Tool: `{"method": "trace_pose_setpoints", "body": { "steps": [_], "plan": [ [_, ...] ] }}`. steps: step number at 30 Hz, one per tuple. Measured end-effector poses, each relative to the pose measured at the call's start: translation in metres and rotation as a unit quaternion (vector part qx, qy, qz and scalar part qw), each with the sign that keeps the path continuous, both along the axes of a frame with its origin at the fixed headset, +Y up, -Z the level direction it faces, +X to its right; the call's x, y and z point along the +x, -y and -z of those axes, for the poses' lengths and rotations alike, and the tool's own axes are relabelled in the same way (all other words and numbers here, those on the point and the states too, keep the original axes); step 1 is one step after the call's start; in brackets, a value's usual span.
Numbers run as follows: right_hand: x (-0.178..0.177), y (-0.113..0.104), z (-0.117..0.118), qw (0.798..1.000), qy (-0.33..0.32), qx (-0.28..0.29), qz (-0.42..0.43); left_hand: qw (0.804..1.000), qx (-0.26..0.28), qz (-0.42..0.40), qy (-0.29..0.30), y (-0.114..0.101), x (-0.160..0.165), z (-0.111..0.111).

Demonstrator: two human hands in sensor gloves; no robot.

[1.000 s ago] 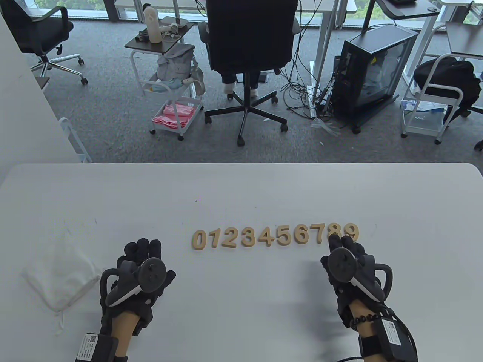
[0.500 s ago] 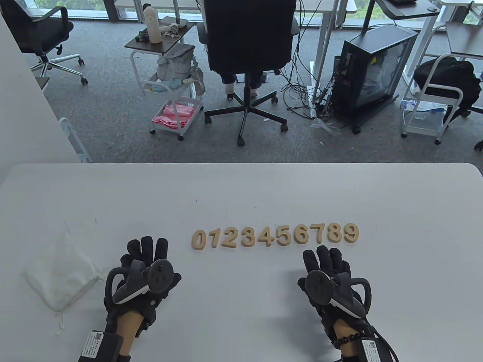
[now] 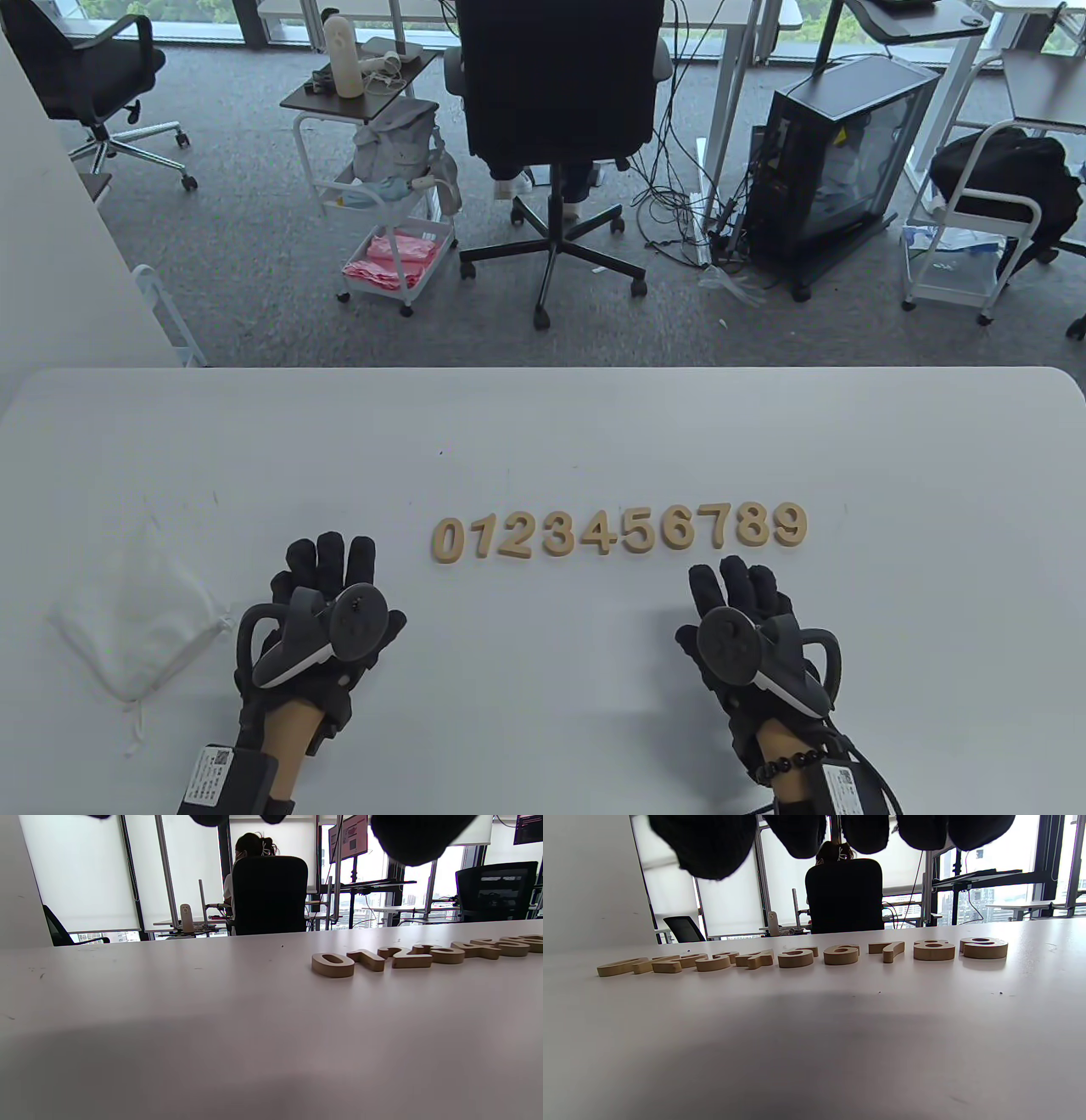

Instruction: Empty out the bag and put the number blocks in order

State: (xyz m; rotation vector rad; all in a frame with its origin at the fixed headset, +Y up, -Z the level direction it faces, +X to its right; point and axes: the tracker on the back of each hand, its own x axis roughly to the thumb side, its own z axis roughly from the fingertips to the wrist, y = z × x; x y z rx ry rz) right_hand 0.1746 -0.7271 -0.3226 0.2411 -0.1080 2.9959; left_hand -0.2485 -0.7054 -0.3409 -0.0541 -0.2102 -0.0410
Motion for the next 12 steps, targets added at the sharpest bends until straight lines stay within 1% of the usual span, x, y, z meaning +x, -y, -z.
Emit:
{"method": "trace_pose_setpoints", "body": {
  "steps": [6,12],
  "plan": [
    [-0.003,0.001,0.002,1.0,-0.012,0.002,0.011,1.0,0.004,-0.002,-0.013,-0.002,-0.005,-0.002],
    [-0.007,0.003,0.006,1.0,-0.024,0.0,0.018,0.999,0.019,-0.01,-0.032,-0.009,-0.015,-0.004]
  ]
}}
